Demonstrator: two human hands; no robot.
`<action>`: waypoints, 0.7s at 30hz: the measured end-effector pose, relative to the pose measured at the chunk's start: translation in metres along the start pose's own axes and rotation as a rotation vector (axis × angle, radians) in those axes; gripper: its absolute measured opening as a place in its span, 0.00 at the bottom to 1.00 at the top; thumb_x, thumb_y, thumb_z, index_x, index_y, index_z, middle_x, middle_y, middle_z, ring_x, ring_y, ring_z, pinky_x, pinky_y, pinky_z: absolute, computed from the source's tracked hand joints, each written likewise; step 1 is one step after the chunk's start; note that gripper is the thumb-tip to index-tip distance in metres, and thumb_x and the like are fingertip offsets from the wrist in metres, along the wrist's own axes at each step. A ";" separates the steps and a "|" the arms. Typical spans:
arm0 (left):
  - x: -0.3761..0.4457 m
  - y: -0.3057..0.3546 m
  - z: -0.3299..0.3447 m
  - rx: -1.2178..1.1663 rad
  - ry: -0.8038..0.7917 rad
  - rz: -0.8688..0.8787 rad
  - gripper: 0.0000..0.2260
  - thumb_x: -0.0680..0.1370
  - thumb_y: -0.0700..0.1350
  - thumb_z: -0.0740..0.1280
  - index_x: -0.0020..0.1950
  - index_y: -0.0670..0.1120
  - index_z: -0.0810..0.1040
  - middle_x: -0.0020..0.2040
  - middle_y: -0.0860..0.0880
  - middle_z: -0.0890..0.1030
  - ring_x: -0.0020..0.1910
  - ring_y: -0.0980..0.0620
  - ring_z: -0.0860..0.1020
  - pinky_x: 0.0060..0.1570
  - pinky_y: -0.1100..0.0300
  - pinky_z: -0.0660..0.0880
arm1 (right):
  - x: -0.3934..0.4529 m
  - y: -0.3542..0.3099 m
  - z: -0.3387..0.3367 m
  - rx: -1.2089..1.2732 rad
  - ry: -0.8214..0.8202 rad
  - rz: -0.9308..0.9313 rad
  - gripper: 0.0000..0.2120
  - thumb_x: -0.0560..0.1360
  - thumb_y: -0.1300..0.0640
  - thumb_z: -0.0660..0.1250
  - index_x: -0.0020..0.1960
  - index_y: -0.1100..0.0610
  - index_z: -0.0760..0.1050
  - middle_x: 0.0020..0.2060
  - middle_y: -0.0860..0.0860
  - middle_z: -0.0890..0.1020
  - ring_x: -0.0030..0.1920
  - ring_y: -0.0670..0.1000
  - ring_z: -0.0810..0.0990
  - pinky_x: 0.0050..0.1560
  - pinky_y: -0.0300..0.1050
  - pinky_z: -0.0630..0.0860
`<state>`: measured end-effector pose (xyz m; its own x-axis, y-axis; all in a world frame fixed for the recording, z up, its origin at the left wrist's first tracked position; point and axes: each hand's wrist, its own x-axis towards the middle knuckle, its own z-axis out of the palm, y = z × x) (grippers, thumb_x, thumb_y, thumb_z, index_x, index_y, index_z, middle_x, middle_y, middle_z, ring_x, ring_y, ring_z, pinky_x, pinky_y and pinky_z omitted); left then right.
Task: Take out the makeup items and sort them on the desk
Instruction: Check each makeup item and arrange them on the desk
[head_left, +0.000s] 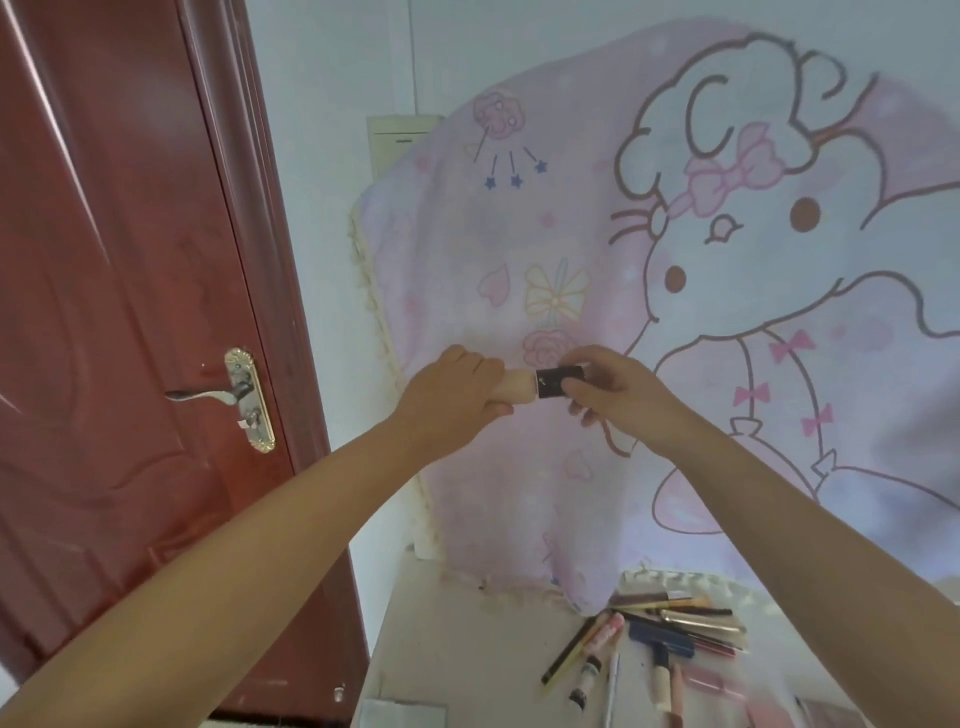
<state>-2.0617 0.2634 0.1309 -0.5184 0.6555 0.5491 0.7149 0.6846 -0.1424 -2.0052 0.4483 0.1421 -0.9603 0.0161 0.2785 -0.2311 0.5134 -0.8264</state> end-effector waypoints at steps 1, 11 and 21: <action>0.000 0.002 0.000 -0.020 -0.022 -0.043 0.17 0.75 0.49 0.67 0.56 0.37 0.75 0.49 0.40 0.79 0.52 0.41 0.75 0.42 0.52 0.73 | 0.001 0.001 -0.001 0.037 -0.006 -0.019 0.10 0.76 0.63 0.62 0.55 0.53 0.71 0.43 0.52 0.78 0.39 0.48 0.78 0.34 0.29 0.76; -0.002 0.000 -0.004 -0.012 0.003 -0.048 0.16 0.74 0.50 0.67 0.54 0.40 0.76 0.47 0.45 0.80 0.48 0.44 0.77 0.38 0.56 0.74 | 0.001 -0.001 0.001 0.050 -0.014 0.018 0.08 0.78 0.61 0.58 0.57 0.57 0.72 0.39 0.53 0.79 0.33 0.43 0.78 0.27 0.29 0.73; -0.012 -0.008 -0.005 0.021 0.022 0.015 0.15 0.65 0.50 0.74 0.44 0.41 0.78 0.35 0.48 0.80 0.35 0.47 0.79 0.26 0.62 0.74 | 0.004 -0.004 0.008 0.001 -0.011 0.002 0.05 0.78 0.57 0.60 0.51 0.54 0.74 0.33 0.51 0.79 0.27 0.41 0.77 0.28 0.30 0.74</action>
<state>-2.0588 0.2487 0.1292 -0.4971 0.6588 0.5647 0.7125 0.6813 -0.1677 -2.0090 0.4398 0.1423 -0.9624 0.0079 0.2715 -0.2292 0.5128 -0.8273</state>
